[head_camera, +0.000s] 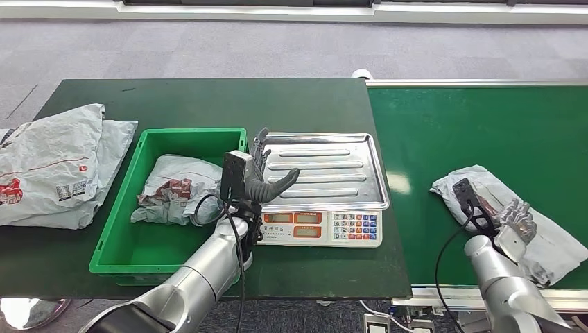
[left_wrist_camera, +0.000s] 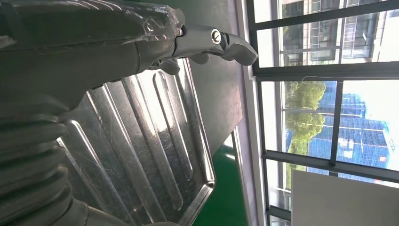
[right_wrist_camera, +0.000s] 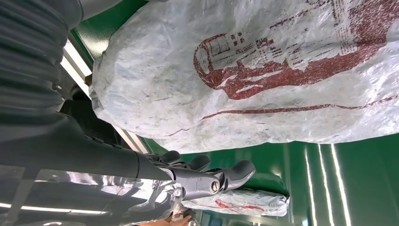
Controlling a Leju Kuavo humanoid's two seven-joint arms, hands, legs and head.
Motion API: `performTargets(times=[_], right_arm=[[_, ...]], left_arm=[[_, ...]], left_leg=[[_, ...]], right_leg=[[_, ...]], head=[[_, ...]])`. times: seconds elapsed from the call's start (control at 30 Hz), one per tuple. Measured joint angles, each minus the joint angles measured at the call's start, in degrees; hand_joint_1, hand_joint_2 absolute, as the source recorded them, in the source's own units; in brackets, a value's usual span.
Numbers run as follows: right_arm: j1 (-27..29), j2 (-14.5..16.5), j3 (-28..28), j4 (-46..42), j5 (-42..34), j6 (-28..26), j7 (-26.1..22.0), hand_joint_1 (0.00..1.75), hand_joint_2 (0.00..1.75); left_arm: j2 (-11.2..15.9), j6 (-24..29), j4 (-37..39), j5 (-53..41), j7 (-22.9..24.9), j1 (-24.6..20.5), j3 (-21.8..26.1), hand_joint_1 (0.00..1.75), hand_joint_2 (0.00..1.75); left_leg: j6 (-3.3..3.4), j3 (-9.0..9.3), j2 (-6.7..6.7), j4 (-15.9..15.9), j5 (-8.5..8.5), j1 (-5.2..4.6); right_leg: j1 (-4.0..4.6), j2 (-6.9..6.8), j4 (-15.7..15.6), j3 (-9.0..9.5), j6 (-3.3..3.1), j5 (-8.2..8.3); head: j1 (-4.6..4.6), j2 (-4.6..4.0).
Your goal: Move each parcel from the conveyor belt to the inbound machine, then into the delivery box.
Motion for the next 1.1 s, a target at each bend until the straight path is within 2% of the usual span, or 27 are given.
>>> performTargets(times=[0.2,0.3,0.47,0.6,0.63,0.73,0.77,1.1], right_arm=[[-0.20,0.02,-0.23,0.50,-1.83,3.16,-0.32,0.00,1.75],[-0.59,0.01,-1.14,0.83,-2.97,7.96,-0.60,0.00,1.75],[-2.30,-0.17,-2.39,1.38,-1.76,17.26,2.06,0.00,1.75],[-3.78,-0.19,-3.63,1.63,-0.75,23.65,1.55,0.00,1.75],[-4.07,-0.16,-4.03,1.66,-0.62,24.73,1.05,0.21,1.75],[-4.67,0.14,-5.17,1.67,-0.55,26.59,-1.09,1.51,1.75],[-4.81,0.32,-5.52,1.67,-0.55,26.99,-1.88,1.75,1.75],[-6.39,2.57,-7.12,1.66,1.52,25.66,-5.87,1.75,1.75]], left_arm=[[-0.09,1.01,0.04,2.53,-0.63,0.00,-0.27,0.00,1.75],[-0.15,1.91,0.11,4.52,-1.28,0.00,-1.08,0.00,1.75],[-0.15,2.07,0.52,7.09,-2.04,-0.12,-2.04,0.00,1.75],[-0.14,1.99,0.63,5.41,-2.21,-0.17,-2.08,0.00,1.75],[-0.13,1.88,0.63,4.61,-2.22,-0.17,-2.02,0.00,1.75],[-0.13,1.46,0.61,2.82,-2.25,-0.18,-1.49,0.00,1.75],[-0.13,1.36,0.58,2.32,-2.26,-0.18,-1.21,0.00,1.75],[-0.04,0.30,-0.25,-2.33,-2.27,-0.15,3.39,0.00,1.75]], left_leg=[[0.00,0.02,0.01,0.00,0.00,0.00],[-0.01,0.01,0.01,0.00,0.01,0.00],[-0.01,0.01,0.01,0.01,0.01,-0.01],[-0.01,0.01,0.02,0.01,0.01,0.00],[-0.01,0.00,0.01,0.01,0.01,0.00],[-0.01,0.01,0.00,0.00,0.01,0.00],[-0.01,0.01,0.00,0.00,0.01,0.01],[-0.05,0.04,-0.01,0.00,0.04,0.02]], right_leg=[[0.00,0.01,0.00,0.00,0.00,0.00],[0.00,0.01,0.00,0.00,0.00,0.00],[-0.01,0.02,0.00,-0.01,0.00,0.01],[0.00,0.02,0.00,0.00,0.00,0.01],[0.00,0.02,0.00,0.00,0.00,0.01],[0.01,0.02,0.01,0.00,0.00,0.01],[0.01,0.03,0.01,0.00,0.00,0.01],[0.02,0.00,0.05,0.02,-0.01,0.01]], head=[[0.00,0.00],[0.00,0.00],[0.00,0.00],[0.00,0.00],[0.00,0.00],[0.01,0.00],[0.01,0.00],[0.00,0.00]])
